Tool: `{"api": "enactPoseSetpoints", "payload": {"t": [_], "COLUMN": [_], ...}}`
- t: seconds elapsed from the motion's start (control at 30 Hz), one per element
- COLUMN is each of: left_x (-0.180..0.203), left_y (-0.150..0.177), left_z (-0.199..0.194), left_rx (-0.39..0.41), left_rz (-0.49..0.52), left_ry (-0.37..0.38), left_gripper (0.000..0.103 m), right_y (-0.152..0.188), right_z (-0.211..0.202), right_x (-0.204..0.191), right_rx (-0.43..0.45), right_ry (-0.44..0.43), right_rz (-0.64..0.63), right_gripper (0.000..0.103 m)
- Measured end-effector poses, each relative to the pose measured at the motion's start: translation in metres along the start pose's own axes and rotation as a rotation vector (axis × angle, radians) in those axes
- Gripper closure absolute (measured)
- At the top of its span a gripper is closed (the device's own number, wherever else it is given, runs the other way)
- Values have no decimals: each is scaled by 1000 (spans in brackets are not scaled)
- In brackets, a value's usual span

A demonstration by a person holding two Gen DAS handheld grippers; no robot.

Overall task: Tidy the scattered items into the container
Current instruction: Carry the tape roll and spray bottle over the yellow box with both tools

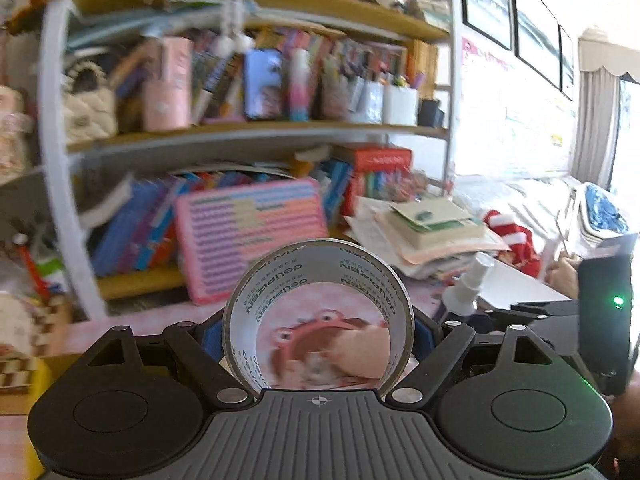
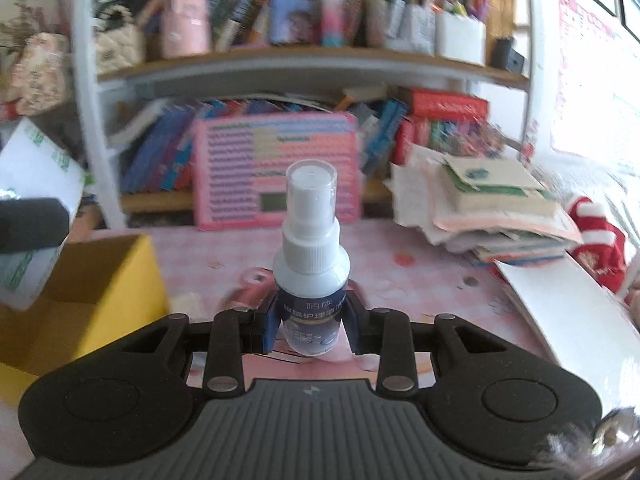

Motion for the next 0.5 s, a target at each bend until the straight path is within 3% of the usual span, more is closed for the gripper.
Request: {"api": "enactPoseSetpoints", "payload": {"t": [0.27,0.5], "left_x": [-79,-132], "left_y": [24,50], "left_z": [-30,-32], "left_rx": [-30,-87], "left_rz": [-9,29], "left_ry": [-133,-224], "left_gripper": [17,17], "right_y": [2,-4], "right_z": [3,20], "right_x": [-90,-156], "right_rx": [3,-40], "right_ry": [-127,-254], "right_rz": [-91,-145], "right_gripper": [72,72]}}
Point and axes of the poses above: each gripper's, at about its wrist camera, not at the fingertips, and z roughly the way its jaws point, x to its right, y to its underside, the point moved 3 cm from there along z, roughly the way its jaws point, and after that the axes turned 9 degrees about -y, right-handed, at the moved point
